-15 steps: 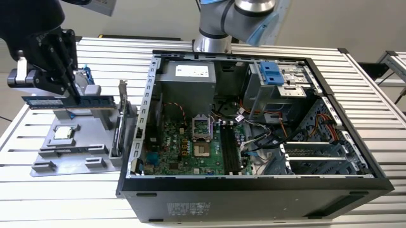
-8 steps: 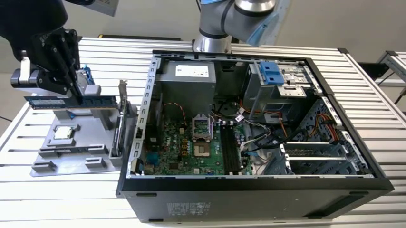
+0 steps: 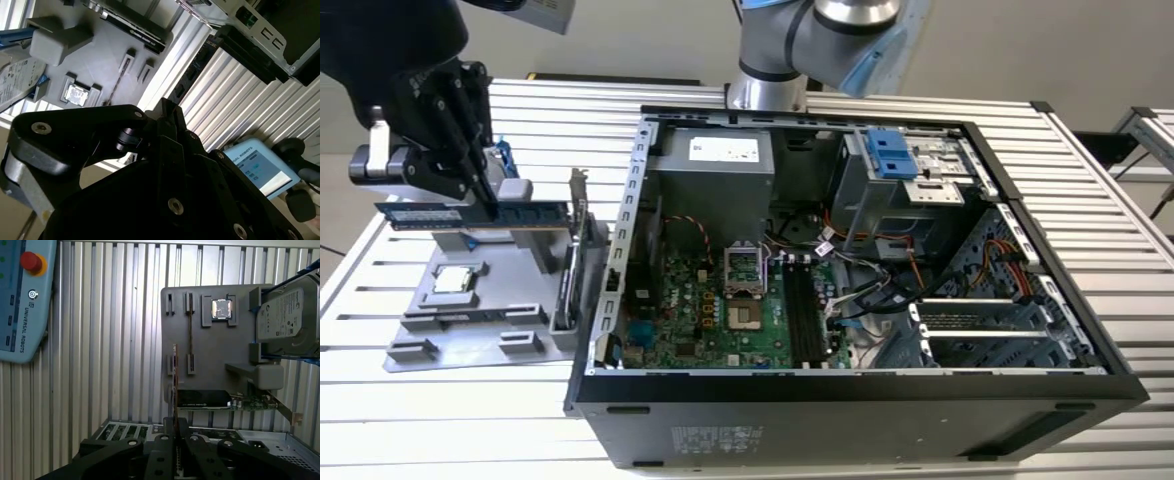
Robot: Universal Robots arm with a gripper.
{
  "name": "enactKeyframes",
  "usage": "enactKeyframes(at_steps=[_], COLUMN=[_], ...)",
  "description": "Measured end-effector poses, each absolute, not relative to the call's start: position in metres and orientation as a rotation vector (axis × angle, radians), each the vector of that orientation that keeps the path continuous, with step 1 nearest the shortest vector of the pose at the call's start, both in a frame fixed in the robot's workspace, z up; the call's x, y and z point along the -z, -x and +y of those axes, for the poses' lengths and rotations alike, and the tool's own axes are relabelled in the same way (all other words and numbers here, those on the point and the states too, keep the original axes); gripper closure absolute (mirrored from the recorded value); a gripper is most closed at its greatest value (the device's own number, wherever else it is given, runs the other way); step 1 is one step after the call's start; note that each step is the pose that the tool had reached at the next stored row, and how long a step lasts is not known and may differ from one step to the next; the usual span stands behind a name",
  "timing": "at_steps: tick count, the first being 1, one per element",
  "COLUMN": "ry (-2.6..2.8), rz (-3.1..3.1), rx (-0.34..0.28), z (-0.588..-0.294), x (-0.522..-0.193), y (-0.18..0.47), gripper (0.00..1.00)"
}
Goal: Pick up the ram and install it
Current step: 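Pick up the ram and move it above insertion slot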
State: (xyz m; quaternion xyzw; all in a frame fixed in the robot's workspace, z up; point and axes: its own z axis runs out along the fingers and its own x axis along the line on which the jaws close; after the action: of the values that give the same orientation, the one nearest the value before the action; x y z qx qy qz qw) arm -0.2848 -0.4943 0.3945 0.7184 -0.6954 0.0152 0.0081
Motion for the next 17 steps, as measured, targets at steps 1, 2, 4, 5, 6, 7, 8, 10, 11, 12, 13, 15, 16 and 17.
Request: enactKeyframes(at_steps=[1, 2, 4, 5, 6, 7, 8, 10, 11, 12, 13, 15, 16, 17], ry=[-2.245, -2.245, -2.245, -2.245, -2.245, -2.245, -2.245, -2.245, -2.245, -2.245, -2.245, -2.245, -2.245, -2.245], rz=[-2.174, -2.174, -2.174, -2.174, -2.174, -2.174, -2.174, -2.174, -2.174, -2.174, -2.174, -2.174, -2.174, -2.174], rx=[-0.048, -0.048, -0.048, -0.048, -0.048, -0.048, -0.048, -0.048, -0.048, -0.048, -0.048, -0.048, -0.048, -0.048], z=[-0.4943, -0.4943, -0.4943, -0.4943, -0.4943, -0.4942, -0.4942, -0.4942, -0.4942, -0.4942, -0.4942, -0.4941, -0.4941, -0.4941], x=[-0.3945, -0.3945, -0.3945, -0.3945, -0.3945, -0.3945, -0.3946, -0.3946, -0.3945, -0.3945, -0.3945, -0.3945, -0.3945, -0.3945], y=[0.2845, 0.2842, 0.2837, 0.2834, 0.2833, 0.2831, 0.2828, 0.2821, 0.2819, 0.2818, 0.2814, 0.2810, 0.2810, 0.2808], gripper=[1.00, 1.00, 1.00, 1.00, 1.00, 1.00, 1.00, 1.00, 1.00, 1.00, 1.00, 1.00, 1.00, 1.00])
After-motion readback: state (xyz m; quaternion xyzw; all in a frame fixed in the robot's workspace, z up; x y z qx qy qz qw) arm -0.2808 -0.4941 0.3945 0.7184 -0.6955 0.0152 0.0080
